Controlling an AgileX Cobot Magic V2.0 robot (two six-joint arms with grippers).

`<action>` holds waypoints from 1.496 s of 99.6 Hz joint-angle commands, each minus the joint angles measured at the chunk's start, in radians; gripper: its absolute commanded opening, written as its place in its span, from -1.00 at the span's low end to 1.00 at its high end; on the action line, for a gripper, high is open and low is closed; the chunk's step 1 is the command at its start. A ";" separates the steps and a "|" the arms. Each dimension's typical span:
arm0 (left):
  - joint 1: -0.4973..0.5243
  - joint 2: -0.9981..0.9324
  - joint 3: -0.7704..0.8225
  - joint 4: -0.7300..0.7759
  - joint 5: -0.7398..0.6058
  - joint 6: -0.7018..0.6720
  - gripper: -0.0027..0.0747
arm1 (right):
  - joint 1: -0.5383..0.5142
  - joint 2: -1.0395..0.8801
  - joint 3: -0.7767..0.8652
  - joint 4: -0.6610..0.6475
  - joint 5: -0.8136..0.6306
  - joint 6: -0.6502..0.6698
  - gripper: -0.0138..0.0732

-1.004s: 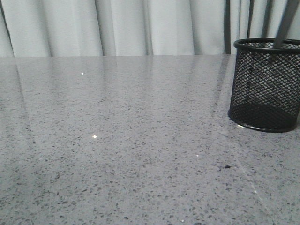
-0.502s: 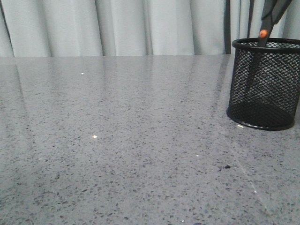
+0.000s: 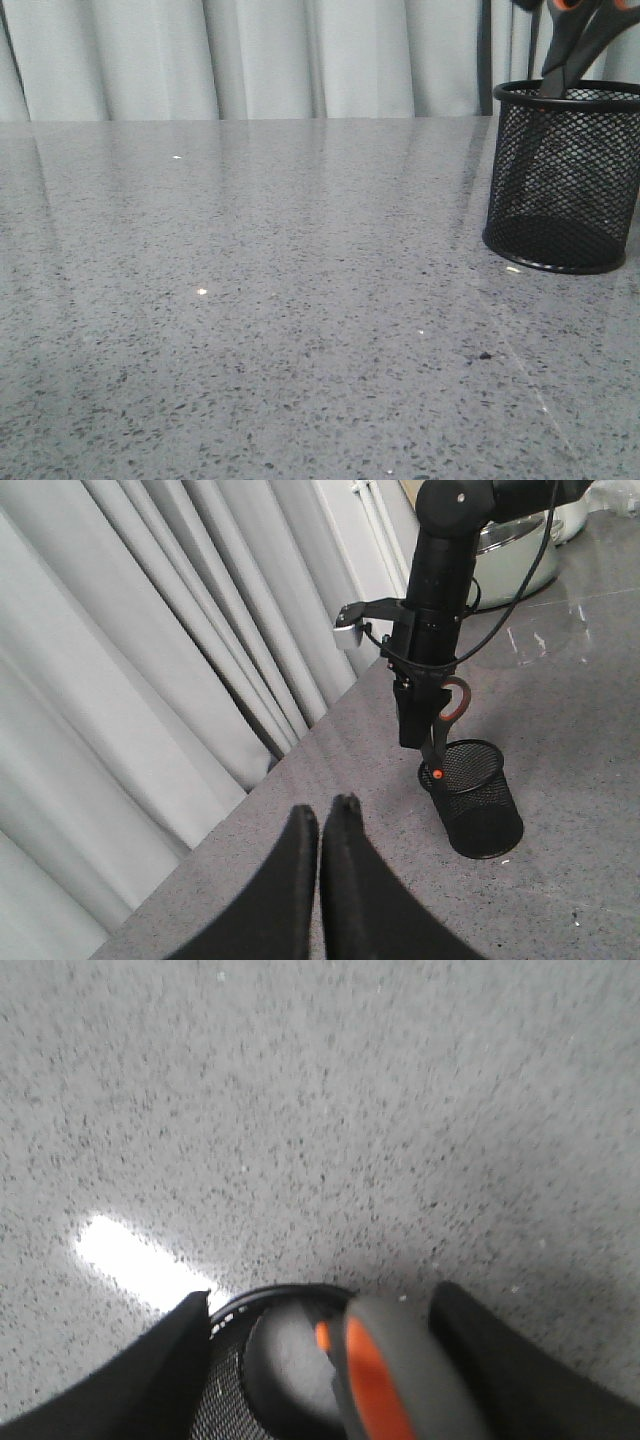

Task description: Put scissors into bucket

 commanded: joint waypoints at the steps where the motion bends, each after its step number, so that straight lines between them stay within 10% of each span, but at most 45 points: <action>1: -0.007 0.009 -0.006 -0.013 -0.087 -0.010 -0.98 | 0.000 -0.054 -0.077 0.019 -0.037 -0.001 0.41; 17: -0.007 0.007 0.068 -0.011 -0.152 -0.013 -0.98 | 0.000 -0.124 -0.147 -0.004 -0.037 -0.001 0.23; 35: -0.007 -0.045 0.187 0.028 -0.268 -0.102 -0.98 | 0.000 -0.253 -0.123 -0.018 -0.045 -0.001 -0.85; 60: -0.007 -0.228 0.438 0.101 -0.563 -0.236 -0.98 | 0.000 -0.540 0.191 -0.032 -0.282 -0.003 -0.79; 94: 0.067 -0.318 0.690 0.138 -0.646 -0.245 -0.98 | 0.000 -1.057 0.878 -0.032 -0.801 -0.003 -0.79; 149: 0.098 -0.318 0.710 0.138 -0.649 -0.245 -0.98 | 0.000 -1.324 0.987 -0.032 -0.836 -0.003 -0.79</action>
